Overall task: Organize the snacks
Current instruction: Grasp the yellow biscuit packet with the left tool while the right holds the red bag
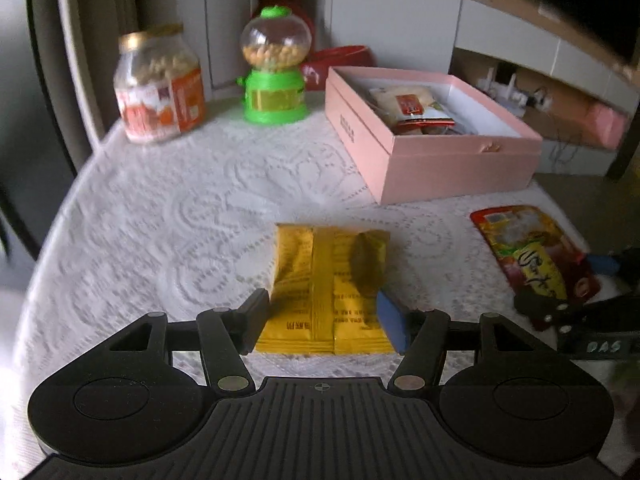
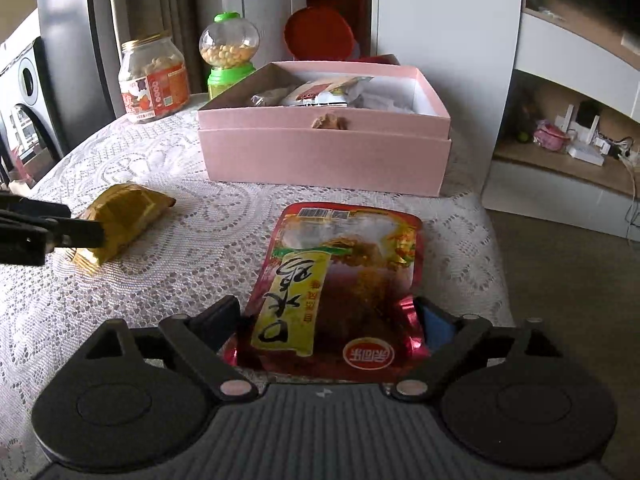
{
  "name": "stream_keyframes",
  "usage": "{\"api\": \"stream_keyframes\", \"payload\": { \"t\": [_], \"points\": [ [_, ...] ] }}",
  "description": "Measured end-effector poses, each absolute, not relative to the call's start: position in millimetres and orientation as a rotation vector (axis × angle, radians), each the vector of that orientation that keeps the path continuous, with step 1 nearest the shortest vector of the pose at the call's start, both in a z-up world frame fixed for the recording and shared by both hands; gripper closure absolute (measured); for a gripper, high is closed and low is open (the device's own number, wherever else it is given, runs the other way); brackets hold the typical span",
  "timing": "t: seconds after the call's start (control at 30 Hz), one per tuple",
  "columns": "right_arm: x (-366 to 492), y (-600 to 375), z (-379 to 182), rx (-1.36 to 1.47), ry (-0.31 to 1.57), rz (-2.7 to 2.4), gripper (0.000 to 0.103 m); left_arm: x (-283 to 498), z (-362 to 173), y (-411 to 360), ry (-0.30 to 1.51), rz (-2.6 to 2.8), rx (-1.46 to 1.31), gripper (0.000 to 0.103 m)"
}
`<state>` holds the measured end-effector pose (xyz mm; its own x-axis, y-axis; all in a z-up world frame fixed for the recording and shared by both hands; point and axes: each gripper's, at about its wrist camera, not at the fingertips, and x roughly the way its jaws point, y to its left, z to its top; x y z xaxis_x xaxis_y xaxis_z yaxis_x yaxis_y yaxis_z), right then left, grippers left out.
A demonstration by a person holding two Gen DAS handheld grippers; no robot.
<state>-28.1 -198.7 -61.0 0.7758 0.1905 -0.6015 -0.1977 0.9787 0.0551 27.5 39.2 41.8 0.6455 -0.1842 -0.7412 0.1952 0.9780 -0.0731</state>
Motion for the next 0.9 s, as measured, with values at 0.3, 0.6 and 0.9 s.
{"api": "stream_keyframes", "payload": {
  "t": [0.3,0.6,0.9],
  "points": [
    [-28.0,-197.6,-61.0,-0.014,0.650,0.209,0.009,59.1,37.3,6.3,0.885,-0.299,0.052,0.024],
    [-27.9,-197.9,-61.7,-0.015,0.650,0.209,0.008,89.3,27.2,-2.6,0.900,-0.291,0.064,0.024],
    [-27.7,-196.4,-61.7,-0.017,0.653,0.211,0.006,87.9,24.7,-7.3,0.885,-0.311,0.080,0.026]
  ]
}}
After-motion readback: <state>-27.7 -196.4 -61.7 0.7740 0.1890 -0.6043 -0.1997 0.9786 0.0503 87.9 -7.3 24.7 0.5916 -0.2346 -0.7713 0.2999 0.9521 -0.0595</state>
